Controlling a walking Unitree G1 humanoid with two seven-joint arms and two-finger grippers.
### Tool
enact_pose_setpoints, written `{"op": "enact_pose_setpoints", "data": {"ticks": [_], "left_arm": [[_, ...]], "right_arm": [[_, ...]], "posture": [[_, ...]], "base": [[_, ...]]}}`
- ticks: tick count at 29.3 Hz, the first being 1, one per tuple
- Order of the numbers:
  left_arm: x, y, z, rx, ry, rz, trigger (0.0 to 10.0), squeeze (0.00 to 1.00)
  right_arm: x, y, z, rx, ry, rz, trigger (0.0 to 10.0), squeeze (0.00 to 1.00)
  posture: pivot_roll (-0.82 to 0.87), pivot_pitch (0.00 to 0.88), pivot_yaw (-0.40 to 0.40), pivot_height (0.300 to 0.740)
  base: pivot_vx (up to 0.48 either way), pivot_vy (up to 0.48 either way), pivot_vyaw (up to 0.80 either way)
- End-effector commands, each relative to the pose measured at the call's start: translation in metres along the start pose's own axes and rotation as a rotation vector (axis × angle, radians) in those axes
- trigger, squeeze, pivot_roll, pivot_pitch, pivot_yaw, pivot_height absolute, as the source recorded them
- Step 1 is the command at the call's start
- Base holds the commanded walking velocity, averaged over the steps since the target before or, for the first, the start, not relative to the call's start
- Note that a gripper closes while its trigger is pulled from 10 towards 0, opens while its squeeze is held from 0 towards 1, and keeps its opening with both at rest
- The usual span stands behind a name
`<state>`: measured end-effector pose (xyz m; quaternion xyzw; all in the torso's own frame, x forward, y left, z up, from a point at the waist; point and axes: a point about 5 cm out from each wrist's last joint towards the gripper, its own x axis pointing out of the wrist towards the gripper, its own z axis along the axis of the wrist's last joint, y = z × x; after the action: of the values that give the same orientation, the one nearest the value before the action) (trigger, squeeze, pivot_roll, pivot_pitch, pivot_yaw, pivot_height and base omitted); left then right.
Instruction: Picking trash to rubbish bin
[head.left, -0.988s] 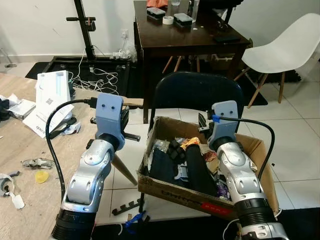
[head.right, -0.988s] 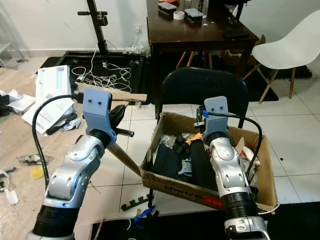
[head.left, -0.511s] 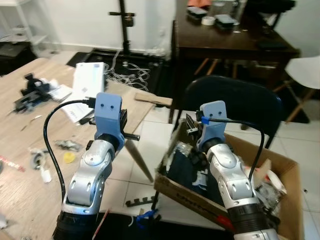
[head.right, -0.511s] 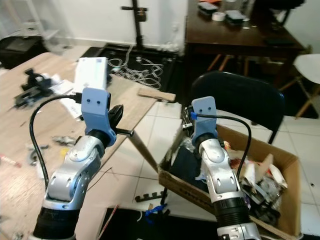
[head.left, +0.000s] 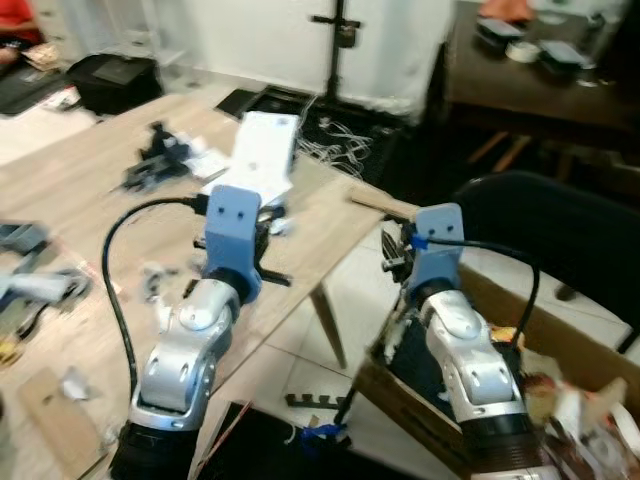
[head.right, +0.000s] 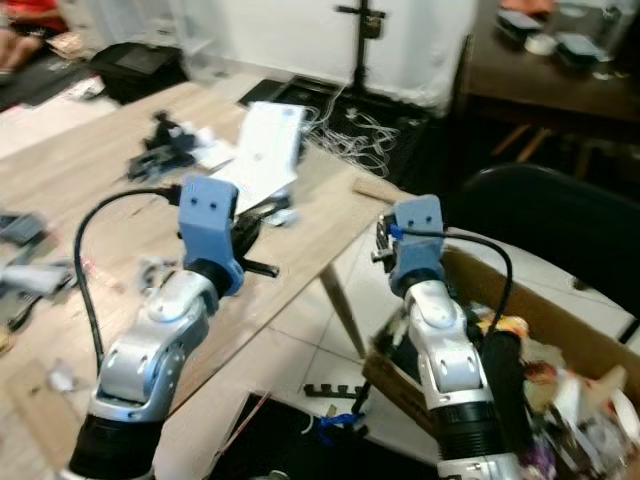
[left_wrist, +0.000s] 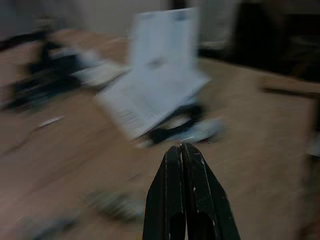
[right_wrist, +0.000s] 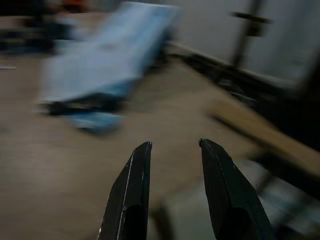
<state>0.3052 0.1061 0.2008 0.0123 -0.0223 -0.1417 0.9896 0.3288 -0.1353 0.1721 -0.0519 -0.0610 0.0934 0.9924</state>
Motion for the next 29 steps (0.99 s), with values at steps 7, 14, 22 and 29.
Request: {"op": "enact_pose_setpoints", "data": {"ticks": [7,14,22,29], "left_arm": [[-0.003,-0.002,-0.005,0.02,0.051,-0.009,10.0,0.0],[-0.004,-0.004,-0.014,0.057,0.129,-0.024,10.0,0.0],[-0.004,-0.002,-0.014,0.07,0.113,-0.012,10.0,0.0],[-0.004,0.003,-0.015,0.066,0.132,0.022,10.0,0.0]], "right_arm": [[-0.002,0.003,0.0,0.02,0.011,0.009,10.0,0.0],[-0.004,0.003,-0.003,0.028,0.024,0.003,10.0,0.0],[-0.005,0.003,-0.005,0.055,0.035,0.0,10.0,0.0],[-0.003,0.004,-0.006,0.052,0.044,0.014,10.0,0.0]], "posture": [[0.18,0.115,0.002,0.74],[0.18,0.117,0.004,0.74],[0.18,0.12,0.009,0.74],[0.18,0.12,0.009,0.74]], "base": [[0.0,0.0,0.8],[0.0,0.0,0.8],[0.0,0.0,0.8],[0.0,0.0,0.8]]}}
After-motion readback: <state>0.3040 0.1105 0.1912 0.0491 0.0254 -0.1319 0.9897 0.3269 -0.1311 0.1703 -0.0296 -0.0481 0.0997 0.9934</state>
